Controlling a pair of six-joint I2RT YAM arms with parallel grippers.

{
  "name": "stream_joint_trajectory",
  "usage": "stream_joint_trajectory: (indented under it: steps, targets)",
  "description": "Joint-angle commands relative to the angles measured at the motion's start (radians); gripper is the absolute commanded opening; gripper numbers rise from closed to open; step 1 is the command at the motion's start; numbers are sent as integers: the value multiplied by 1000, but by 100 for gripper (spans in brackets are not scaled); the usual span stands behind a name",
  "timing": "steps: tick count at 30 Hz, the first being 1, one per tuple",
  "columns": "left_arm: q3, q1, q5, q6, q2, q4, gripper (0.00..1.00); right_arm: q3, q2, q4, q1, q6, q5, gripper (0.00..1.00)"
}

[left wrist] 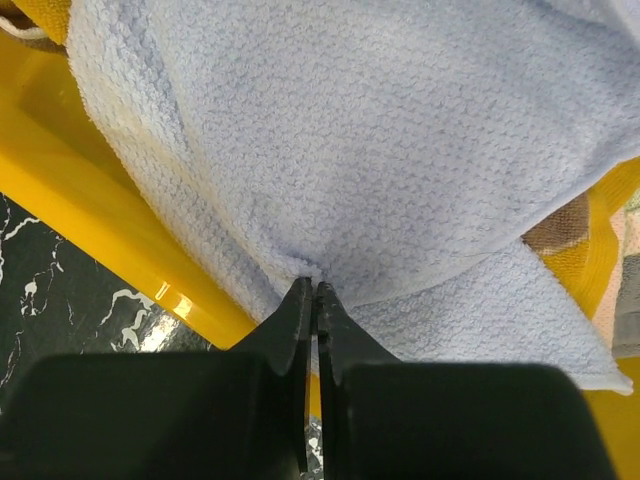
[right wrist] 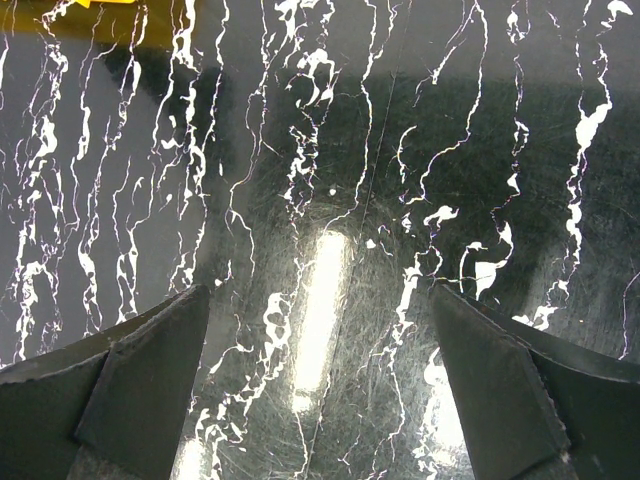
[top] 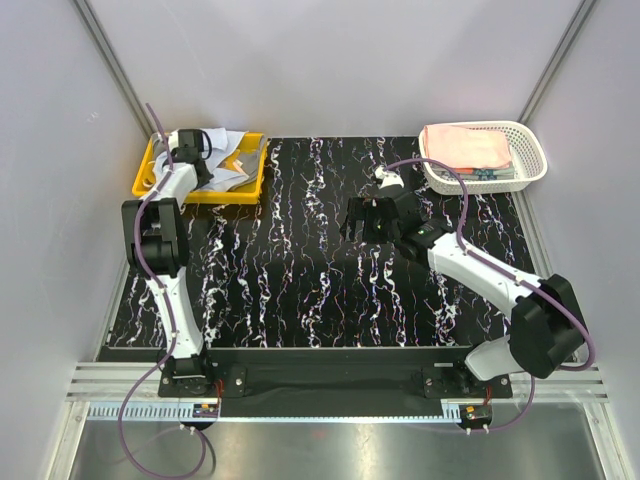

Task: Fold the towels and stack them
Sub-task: Grab crumpled towel

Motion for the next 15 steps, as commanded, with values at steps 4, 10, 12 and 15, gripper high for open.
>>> stream_joint_trajectory:
  steps: [4,10,12,15]
  targets:
    - [66,3,32,6,-105,44,0,17,9,42,-3,6,-27,100]
    - [66,-45,46,48,-215,75,0,35,6,44,-1,-5,-19,100]
    - [68,-68,42,55,-243,78,0,43,5,36,-1,-11,-14,100]
    - [69,-106,34,69,-295,76,0,58,-1,27,-1,-19,1,100]
